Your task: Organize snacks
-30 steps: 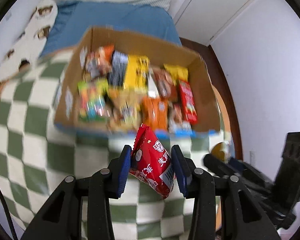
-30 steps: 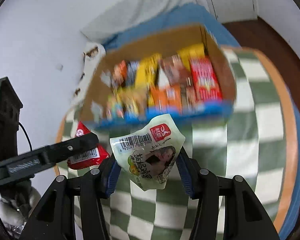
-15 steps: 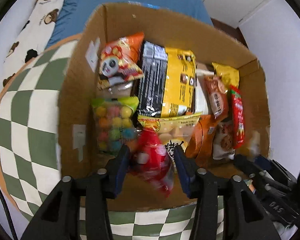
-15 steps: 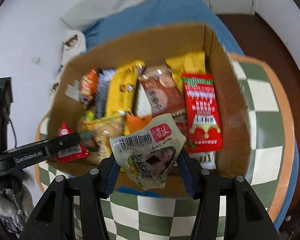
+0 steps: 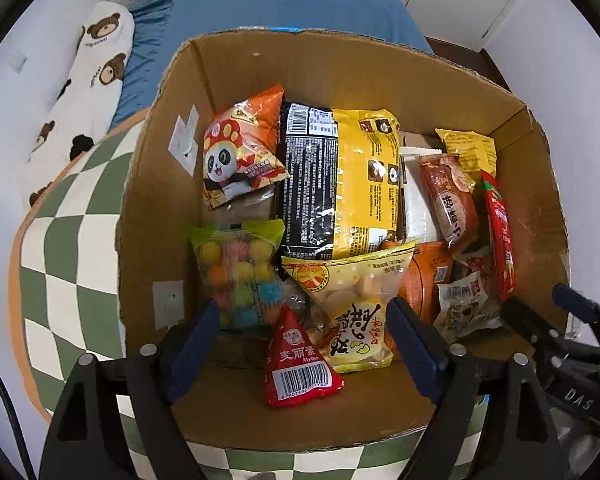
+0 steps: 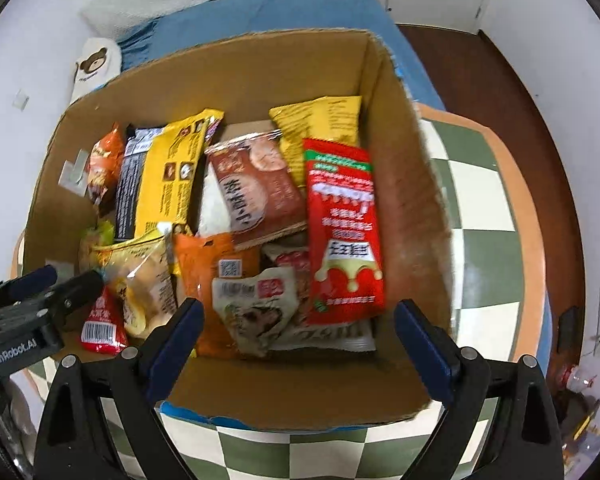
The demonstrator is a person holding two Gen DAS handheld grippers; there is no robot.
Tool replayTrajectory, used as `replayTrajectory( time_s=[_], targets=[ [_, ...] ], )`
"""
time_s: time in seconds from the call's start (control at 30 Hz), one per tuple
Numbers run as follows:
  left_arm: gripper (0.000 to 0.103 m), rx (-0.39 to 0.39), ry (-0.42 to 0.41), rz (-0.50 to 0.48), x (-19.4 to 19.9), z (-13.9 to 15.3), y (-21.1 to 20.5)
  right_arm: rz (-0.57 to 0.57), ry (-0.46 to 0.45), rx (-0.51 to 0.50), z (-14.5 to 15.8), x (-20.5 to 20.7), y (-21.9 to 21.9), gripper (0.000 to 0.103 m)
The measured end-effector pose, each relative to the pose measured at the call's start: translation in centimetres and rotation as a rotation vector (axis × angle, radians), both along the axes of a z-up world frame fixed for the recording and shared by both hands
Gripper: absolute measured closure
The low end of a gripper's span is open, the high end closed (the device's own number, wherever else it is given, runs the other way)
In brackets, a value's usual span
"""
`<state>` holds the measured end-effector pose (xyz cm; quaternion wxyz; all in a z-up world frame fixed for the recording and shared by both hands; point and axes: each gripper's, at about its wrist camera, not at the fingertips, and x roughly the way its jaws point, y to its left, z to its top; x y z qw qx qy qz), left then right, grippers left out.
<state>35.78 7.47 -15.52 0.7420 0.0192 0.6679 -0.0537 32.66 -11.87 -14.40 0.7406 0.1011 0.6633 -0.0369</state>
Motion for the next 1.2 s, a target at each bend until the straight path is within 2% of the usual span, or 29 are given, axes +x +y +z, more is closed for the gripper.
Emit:
replayTrajectory(
  time_s=[0.4, 0.6, 0.87, 1.0, 1.2],
  targets=[
    [0.018, -0.019, -0.064, 0.019, -1.6, 2.2, -0.1, 0.0, -0.068, -0.065, 2.5, -1.0, -0.4, 0.005],
    [0.018, -0.039, -0.142, 0.027, -4.1, 5.2, -0.1, 0.009, -0.142, -0.079, 5.0, -2.8, 0.0, 0.005],
    [0.018, -0.041, -0.307, 0.016, -10.2, 11.2, 0.0, -0.006, -0.276, -0.097, 10.1, -7.9, 0.0, 0.003],
    [0.018, -0.062, -0.363, 0.025, -13.3, 13.8, 0.2, -0.005, -0.329, -0.086, 12.7, -11.3, 0.1, 0.003],
    [0.018, -0.042, -0.443, 0.03, -18.1, 17.5, 0.5, 0.008, -0.423, -0.083, 17.2, -16.5, 0.8, 0.003]
  ],
)
